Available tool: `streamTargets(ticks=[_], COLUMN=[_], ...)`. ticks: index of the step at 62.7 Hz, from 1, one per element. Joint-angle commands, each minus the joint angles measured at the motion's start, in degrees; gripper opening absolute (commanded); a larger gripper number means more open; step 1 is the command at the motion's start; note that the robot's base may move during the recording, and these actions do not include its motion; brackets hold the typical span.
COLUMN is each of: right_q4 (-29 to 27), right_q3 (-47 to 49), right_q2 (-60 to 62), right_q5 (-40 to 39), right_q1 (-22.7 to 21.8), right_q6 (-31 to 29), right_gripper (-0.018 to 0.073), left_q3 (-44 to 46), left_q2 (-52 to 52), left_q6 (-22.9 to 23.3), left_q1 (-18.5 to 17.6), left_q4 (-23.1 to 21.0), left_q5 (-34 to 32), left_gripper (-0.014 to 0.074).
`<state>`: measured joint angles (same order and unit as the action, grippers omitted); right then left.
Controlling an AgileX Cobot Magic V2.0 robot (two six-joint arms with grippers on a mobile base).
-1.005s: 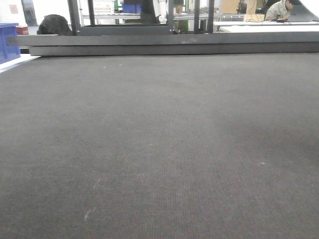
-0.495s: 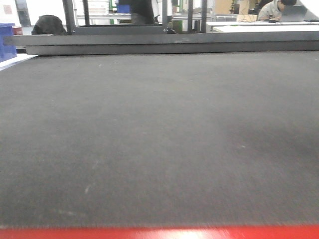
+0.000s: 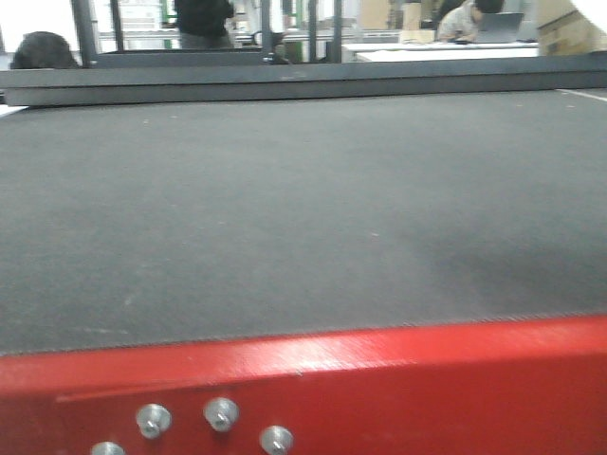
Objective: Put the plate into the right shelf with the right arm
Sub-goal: 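Drive the base away from the table holding the plate in the right gripper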
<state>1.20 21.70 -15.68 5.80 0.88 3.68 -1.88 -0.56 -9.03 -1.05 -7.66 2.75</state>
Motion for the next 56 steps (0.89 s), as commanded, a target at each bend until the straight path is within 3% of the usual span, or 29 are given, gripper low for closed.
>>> streamTargets(ticks=[1, 56], right_q4=[0.27, 0.27], right_q3=[1.62, 1.62], right_q2=[-0.34, -0.34], right_q5=[-5.8, -5.8], right_q1=[-0.41, -0.41], right_q6=[-0.23, -0.23], right_gripper=[0.0056, 0.0056], left_q3=[-0.59, -0.59], left_q2=[-0.59, -0.59], left_q6=[0.4, 0.4], left_q1=[-0.11, -0.11], left_q4=[-0.47, -0.47], left_q5=[-5.16, -5.16], left_gripper=[-0.0128, -0.0128])
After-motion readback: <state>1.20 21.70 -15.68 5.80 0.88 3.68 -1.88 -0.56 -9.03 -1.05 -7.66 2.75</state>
